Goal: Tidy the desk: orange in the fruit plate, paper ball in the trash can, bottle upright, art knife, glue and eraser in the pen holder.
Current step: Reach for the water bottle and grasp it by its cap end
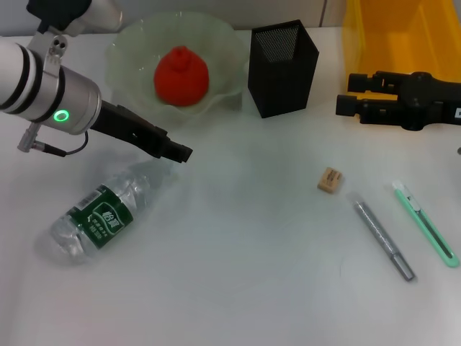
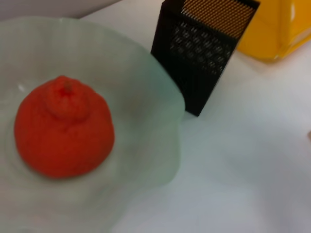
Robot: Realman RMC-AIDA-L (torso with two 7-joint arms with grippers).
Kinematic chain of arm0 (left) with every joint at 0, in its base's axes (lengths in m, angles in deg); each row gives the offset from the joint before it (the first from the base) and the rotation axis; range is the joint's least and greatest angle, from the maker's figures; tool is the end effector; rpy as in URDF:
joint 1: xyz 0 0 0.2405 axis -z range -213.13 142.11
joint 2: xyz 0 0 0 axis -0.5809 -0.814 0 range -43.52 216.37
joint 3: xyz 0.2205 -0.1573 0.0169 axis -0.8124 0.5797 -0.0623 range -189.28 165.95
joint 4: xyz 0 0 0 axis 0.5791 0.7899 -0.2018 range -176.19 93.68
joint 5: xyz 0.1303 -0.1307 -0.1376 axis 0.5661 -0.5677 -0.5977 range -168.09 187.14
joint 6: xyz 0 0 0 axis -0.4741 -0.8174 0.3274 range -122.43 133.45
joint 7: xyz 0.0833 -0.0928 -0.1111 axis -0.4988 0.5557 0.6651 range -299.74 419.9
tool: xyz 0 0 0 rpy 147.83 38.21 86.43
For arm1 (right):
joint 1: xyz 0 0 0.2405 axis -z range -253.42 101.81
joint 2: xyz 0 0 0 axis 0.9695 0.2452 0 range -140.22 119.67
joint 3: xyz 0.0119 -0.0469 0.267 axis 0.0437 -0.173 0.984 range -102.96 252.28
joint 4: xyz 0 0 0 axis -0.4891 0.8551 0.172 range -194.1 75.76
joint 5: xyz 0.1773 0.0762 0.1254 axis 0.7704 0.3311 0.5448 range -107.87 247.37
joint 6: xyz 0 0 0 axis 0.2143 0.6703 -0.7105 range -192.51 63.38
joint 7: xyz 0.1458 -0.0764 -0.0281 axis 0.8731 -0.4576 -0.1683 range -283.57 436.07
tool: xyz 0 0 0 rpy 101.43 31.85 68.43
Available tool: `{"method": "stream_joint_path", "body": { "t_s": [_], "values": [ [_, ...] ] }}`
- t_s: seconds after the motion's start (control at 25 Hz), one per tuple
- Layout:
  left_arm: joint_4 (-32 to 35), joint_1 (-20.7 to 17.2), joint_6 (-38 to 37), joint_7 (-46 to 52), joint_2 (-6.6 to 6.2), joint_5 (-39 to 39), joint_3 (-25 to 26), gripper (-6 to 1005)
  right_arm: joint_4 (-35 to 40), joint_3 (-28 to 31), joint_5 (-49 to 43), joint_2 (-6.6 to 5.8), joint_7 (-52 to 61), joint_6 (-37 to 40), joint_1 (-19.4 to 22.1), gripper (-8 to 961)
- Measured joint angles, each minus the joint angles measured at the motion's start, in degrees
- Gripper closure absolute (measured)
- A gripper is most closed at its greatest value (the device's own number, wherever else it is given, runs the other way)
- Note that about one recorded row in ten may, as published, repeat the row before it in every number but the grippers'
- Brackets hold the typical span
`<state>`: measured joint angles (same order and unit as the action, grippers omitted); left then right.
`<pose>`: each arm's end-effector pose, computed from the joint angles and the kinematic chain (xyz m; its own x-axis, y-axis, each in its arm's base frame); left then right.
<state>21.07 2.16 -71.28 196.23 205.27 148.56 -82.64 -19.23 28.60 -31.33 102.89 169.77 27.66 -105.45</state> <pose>-0.2083 0.4206 -0.0397 0.7654 0.6435 0.0005 0.6008 -0.7144 -0.3587 0.2597 0.3771 0.0257 0.6730 -0.4266 -0.6042 -0.5604 -0.8273 -0.0401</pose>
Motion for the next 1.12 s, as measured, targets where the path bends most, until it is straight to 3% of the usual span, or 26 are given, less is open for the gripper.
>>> {"method": "stream_joint_path", "body": {
  "t_s": [0.56, 0.76, 1.12],
  "values": [
    [-3.79, 5.04, 1.09, 4.79, 0.26, 7.59, -5.73, 372, -0.05, -0.26, -1.47, 0.45, 0.09, 0.48, 0.02, 185],
    [-7.13, 8.72, 1.99, 8.39, 0.34, 12.99, -7.27, 374, -0.04, -0.26, -1.57, 0.57, 0.1, 0.6, 0.05, 185],
    [-7.3, 9.38, 1.34, 10.29, 0.34, 15.21, -11.85, 376, -0.04, -0.26, -2.11, 0.56, 0.34, 0.68, 0.05, 186]
  ]
}}
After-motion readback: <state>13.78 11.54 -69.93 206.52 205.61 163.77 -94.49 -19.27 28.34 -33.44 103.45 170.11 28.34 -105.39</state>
